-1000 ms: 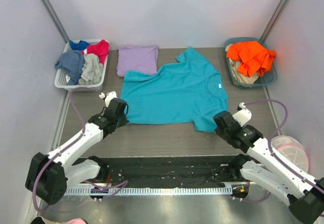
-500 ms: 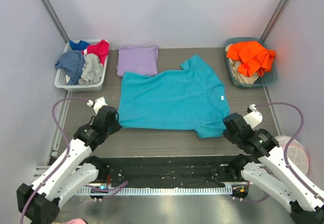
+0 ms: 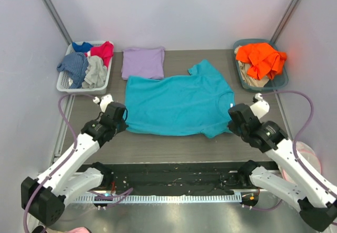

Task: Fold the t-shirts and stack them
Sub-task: Fold the tshirt

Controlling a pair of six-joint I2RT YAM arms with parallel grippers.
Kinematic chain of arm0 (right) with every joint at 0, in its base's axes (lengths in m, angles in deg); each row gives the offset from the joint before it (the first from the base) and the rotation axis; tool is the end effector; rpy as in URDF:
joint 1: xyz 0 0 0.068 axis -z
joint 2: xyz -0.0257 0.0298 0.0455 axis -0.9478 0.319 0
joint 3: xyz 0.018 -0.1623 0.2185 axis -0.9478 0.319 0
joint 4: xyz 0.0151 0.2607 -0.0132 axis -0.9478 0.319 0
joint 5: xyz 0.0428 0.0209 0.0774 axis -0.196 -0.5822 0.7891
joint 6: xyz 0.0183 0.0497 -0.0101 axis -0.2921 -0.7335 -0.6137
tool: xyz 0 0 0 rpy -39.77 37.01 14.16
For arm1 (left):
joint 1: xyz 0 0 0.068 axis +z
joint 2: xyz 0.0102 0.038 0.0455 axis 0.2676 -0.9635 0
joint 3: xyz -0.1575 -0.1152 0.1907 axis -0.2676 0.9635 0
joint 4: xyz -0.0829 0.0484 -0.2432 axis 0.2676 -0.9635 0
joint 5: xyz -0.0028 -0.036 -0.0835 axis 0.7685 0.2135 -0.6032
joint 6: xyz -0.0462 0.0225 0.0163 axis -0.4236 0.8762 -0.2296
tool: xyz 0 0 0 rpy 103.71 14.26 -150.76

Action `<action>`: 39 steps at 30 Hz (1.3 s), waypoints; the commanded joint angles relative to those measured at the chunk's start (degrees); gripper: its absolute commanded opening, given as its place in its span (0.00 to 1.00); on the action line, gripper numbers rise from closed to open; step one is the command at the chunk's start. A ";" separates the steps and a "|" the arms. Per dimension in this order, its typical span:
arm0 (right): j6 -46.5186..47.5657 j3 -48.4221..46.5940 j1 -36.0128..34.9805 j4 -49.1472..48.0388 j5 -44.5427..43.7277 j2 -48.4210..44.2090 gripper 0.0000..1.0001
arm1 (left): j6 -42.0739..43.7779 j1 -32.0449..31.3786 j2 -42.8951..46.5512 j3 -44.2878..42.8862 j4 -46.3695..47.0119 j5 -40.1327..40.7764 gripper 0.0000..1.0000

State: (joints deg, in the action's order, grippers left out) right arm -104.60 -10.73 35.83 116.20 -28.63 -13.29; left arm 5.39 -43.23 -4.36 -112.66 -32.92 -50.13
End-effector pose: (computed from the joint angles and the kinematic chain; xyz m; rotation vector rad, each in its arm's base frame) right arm 0.1101 0.0561 0.2978 0.7446 2.2225 0.1411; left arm 0.1574 -0.0670 0.2466 -0.5757 2.3098 -0.1185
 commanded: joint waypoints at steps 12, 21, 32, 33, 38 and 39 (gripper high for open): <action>18.15 -13.26 4.10 -18.64 -6.09 22.35 0.01 | 4.86 0.98 -15.48 -9.56 10.01 5.17 0.00; 27.29 -14.05 11.84 -30.07 -0.29 32.55 0.01 | 4.77 3.44 -19.44 -9.12 12.65 5.17 0.00; 31.34 -18.71 13.16 -35.61 2.35 42.04 0.01 | 5.82 6.87 -23.74 -9.56 15.55 4.37 0.00; 31.78 -19.23 13.33 -35.78 2.53 42.49 0.01 | 6.00 7.05 -23.92 -9.47 15.72 4.11 0.00; 32.75 -20.81 13.69 -36.93 2.88 46.00 0.01 | 6.61 7.84 -25.76 -10.09 16.87 3.67 0.00; 32.92 -20.99 13.86 -37.10 3.05 46.44 0.01 | 6.70 7.93 -26.55 -10.17 16.95 3.58 0.00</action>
State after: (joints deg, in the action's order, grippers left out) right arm -73.65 -28.79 49.14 82.10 -25.84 31.41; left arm 11.01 -36.04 -29.48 -120.48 -19.10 -46.96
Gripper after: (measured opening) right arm 0.035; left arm 0.013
